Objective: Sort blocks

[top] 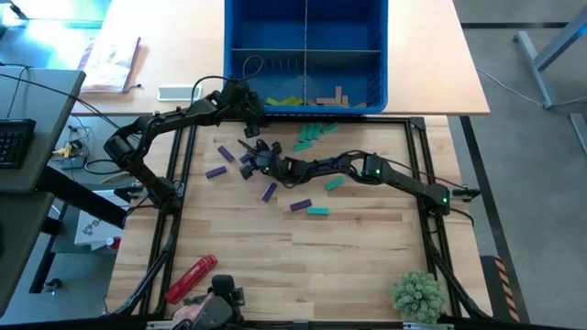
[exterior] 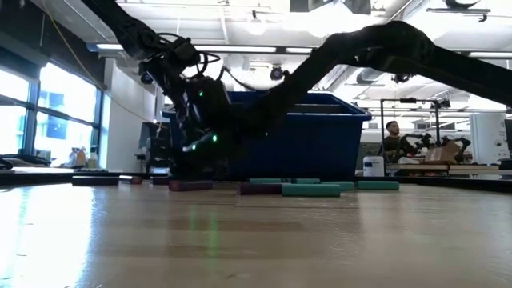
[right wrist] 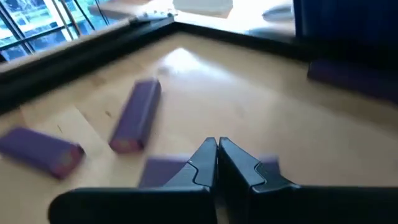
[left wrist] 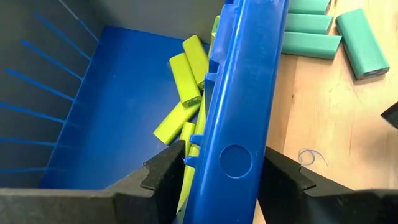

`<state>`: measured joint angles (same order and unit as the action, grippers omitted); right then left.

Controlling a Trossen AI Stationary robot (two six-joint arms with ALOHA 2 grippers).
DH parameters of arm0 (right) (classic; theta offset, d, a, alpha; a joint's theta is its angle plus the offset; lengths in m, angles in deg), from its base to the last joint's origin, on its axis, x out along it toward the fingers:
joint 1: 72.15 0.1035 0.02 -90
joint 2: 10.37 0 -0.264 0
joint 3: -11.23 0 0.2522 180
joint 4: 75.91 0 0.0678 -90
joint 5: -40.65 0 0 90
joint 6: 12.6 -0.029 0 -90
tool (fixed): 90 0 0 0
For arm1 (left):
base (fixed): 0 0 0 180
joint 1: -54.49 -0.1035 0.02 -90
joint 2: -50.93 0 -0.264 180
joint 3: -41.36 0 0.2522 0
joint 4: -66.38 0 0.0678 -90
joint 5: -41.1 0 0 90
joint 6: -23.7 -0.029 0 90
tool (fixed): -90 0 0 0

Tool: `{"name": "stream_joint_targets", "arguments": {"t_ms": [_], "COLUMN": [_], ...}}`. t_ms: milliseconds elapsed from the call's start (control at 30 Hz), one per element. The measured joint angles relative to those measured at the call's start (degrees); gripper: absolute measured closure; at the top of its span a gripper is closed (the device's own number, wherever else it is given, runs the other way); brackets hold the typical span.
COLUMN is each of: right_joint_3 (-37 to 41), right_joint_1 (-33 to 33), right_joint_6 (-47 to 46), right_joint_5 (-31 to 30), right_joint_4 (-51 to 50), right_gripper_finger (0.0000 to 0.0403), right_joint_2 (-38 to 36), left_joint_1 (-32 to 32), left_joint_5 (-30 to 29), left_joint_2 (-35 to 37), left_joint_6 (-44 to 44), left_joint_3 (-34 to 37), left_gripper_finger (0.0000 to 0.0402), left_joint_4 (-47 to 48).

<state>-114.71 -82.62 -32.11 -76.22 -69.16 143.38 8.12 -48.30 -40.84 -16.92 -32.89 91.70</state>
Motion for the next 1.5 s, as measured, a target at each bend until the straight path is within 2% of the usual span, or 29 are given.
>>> {"name": "stream_joint_targets", "arguments": {"t_ms": [167,267,400,500,567,700,800,900,1000,1100,1200,1333,1433,1500], "right_joint_3": [-0.15,-0.14,0.02,0.26,0.50,2.98,6.61,11.32,15.55,19.84,24.06,28.81,31.77,33.58], "right_joint_1": [0.55,1.95,4.06,5.55,6.58,7.83,6.35,2.76,-2.09,-8.22,-15.32,-23.22,-27.44,-29.83], "right_joint_6": [0.24,0.19,2.05,6.04,9.12,18.39,22.12,30.50,38.25,42.51,43.97,46.76,48.86,50.75], "right_joint_5": [0.97,2.98,6.65,6.80,5.30,3.07,2.47,1.54,3.20,4.62,11.41,20.76,23.71,28.41], "right_joint_4": [-6.35,-17.02,-36.57,-48.71,-52.39,-52.12,-52.30,-52.67,-53.84,-57.29,-56.44,-54.03,-48.69,-44.17], "right_gripper_finger": [0.0403,0.0403,0.0403,0.0403,0.0403,0.0403,0.0403,0.0402,0.0402,0.0392,0.0353,0.0277,0.0234,0.0217], "right_joint_2": [-1.00,-4.24,-10.75,-15.76,-20.35,-30.19,-36.23,-43.60,-50.50,-55.04,-58.08,-58.19,-57.83,-58.11], "left_joint_1": [0.00,0.00,-0.02,-0.03,-0.02,-0.04,-0.04,-0.04,-0.04,-0.04,-0.04,0.07,0.52,0.52], "left_joint_5": [-0.24,-0.34,-0.43,-0.39,-0.41,-0.39,-0.43,-0.37,-0.33,-0.38,-0.41,-1.73,-3.49,-3.82], "left_joint_2": [0.00,0.00,0.00,0.00,0.00,0.00,0.00,0.00,0.00,0.00,0.00,0.00,0.00,0.00], "left_joint_6": [-0.48,-1.48,-3.38,-3.46,-3.44,-3.47,-3.50,-3.45,-3.19,-3.48,-3.33,-3.41,-3.74,-3.72], "left_joint_3": [0.00,0.00,-0.02,-0.02,-0.02,-0.02,-0.02,-0.02,-0.02,-0.04,-0.04,-0.04,-0.07,-0.09], "left_gripper_finger": [0.0248,0.0248,0.0248,0.0248,0.0248,0.0248,0.0248,0.0248,0.0248,0.0248,0.0248,0.0248,0.0248,0.0248], "left_joint_4": [-0.07,-0.04,-0.37,-0.53,-0.53,-0.42,-0.33,-0.26,-0.35,-0.30,-0.26,0.38,0.85,0.83]}}
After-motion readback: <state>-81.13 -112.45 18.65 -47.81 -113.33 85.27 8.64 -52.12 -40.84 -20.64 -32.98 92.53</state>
